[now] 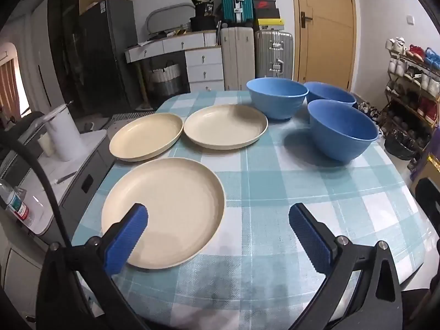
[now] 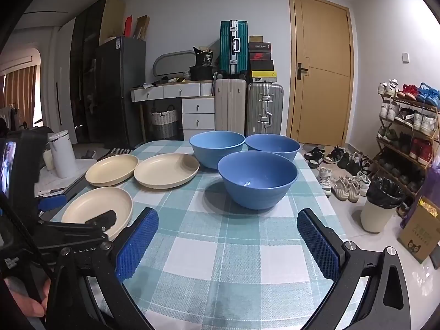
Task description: Organize plates and bowls
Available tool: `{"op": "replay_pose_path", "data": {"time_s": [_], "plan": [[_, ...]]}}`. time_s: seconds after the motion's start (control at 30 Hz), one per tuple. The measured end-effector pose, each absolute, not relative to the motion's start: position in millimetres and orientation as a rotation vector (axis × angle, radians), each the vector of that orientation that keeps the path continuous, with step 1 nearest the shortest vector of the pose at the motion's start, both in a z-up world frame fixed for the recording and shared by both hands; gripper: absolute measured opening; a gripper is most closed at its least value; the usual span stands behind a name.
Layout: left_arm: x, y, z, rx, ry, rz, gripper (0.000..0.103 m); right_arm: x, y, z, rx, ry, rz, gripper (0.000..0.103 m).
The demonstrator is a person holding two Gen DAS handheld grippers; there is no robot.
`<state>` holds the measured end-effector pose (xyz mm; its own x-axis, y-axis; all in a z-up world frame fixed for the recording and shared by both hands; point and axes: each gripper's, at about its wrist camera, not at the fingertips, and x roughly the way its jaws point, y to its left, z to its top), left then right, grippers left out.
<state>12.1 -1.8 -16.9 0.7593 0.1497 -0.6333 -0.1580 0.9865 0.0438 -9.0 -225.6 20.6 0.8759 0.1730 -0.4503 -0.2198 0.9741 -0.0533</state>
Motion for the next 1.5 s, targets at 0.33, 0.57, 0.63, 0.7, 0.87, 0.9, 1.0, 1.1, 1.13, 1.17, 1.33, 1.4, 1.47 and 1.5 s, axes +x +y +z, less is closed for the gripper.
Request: {"op": "replay_pose_path", "data": {"time_s": [0.33,0.57,0.63,0.7,0.87,0.9,1.0,1.1,1.13,1.17,1.33,1.4,1.47,1.5], "plan": [[6,5,-9,-0.072,0.628,0.179,0.103,-11,-227,24,-0.107,0.455,0.200,0.102],[8,-12,-7,0.021,0.642,0.067,0.103,-7,-231,21,-0.089,0.460,0.190,0.102],[10,-13,-7,0.007,0.651,0.026,0.103,-7,-232,21,-0.087,0.459,0.188,0.102],[12,-13,-8,-0.011,0.661,-0.002,0.103,-7,-232,21,-0.089,0.462,0.192,0.102],[14,-14,-11,-0.012,0.706,0.008,0.103,-9,-232,21,-0.091,0.456,0.193,0.102],[14,-15,-12,-0.010,0.703,0.022,0.103,-9,-232,21,-0.091,0.456,0.193,0.102],[15,-13,-12,-0.020,0.719,0.024,0.103,-9,-232,21,-0.096,0.456,0.191,0.102],[14,-10,-13,-0.061,0.710,-0.046,0.103,-9,-231,21,-0.098,0.457,0.191,0.102],[15,-7,-15,-0.067,0.715,-0.032,0.103,-9,-231,21,-0.096,0.456,0.193,0.102],[18,-7,-16,-0.069,0.726,-0.021,0.103,-9,-231,21,-0.097,0.455,0.194,0.102],[11,-1,-13,-0.069,0.686,0.051,0.103,-8,-228,20,-0.103,0.454,0.201,0.102],[7,0,-9,-0.065,0.652,0.060,0.103,-9,-227,20,-0.107,0.452,0.202,0.102],[2,0,-5,-0.056,0.618,0.079,0.103,-8,-227,19,-0.108,0.452,0.203,0.102],[1,1,-4,-0.060,0.605,0.089,0.103,-8,-227,19,-0.108,0.452,0.203,0.102]]}}
